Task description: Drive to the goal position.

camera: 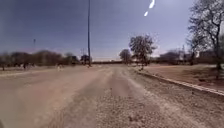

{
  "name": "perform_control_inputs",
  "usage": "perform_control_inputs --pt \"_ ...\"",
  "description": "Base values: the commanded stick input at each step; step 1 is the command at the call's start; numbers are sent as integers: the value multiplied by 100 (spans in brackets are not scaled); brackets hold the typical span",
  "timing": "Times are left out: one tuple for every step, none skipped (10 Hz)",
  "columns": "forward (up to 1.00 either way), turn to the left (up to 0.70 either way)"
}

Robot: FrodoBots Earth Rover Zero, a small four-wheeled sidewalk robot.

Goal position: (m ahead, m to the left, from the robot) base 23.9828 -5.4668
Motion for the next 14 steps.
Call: perform_control_inputs --pt "85 0" --pt "85 0" --pt "85 0" --pt "85 0" --pt "85 0" --pt "85 0" --pt "85 0" --pt "85 15" --pt "85 15" --pt "85 15" --pt "85 15" --pt "85 15" --pt "85 15" --pt "85 15"
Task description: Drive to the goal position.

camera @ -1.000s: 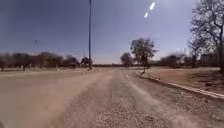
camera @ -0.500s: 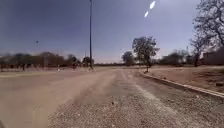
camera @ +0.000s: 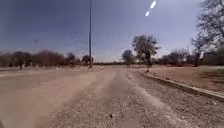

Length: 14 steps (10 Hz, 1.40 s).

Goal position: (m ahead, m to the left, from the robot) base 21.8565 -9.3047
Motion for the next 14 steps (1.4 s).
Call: perform_control_inputs --pt "85 15" --pt "85 15" --pt "85 15" --pt "85 15" --pt "85 15" --pt "85 15" --pt "85 15" --pt "85 15" --pt "85 15" --pt "85 15" --pt "85 15" --pt "85 15" --pt "85 14" --pt "85 13"
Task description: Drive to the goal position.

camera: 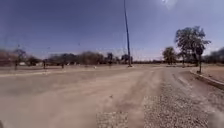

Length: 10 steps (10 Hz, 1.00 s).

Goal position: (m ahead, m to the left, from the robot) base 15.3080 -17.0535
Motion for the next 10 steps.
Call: perform_control_inputs --pt "85 12" --pt "85 6" --pt "85 1" --pt "85 -12" --pt "85 -25" --pt "85 -34" --pt "85 -34" --pt "85 -34" --pt "85 -34" --pt "85 -34"
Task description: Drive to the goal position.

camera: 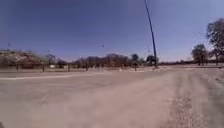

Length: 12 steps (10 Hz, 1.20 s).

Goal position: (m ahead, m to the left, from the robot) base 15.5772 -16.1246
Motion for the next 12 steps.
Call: perform_control_inputs --pt "85 -34" --pt "85 -34" --pt "85 -34" --pt "85 -34" --pt "85 -34" --pt "85 -34" --pt "85 -18" --pt "85 -3" --pt "85 0" --pt "85 0" --pt "85 0" --pt "85 0"
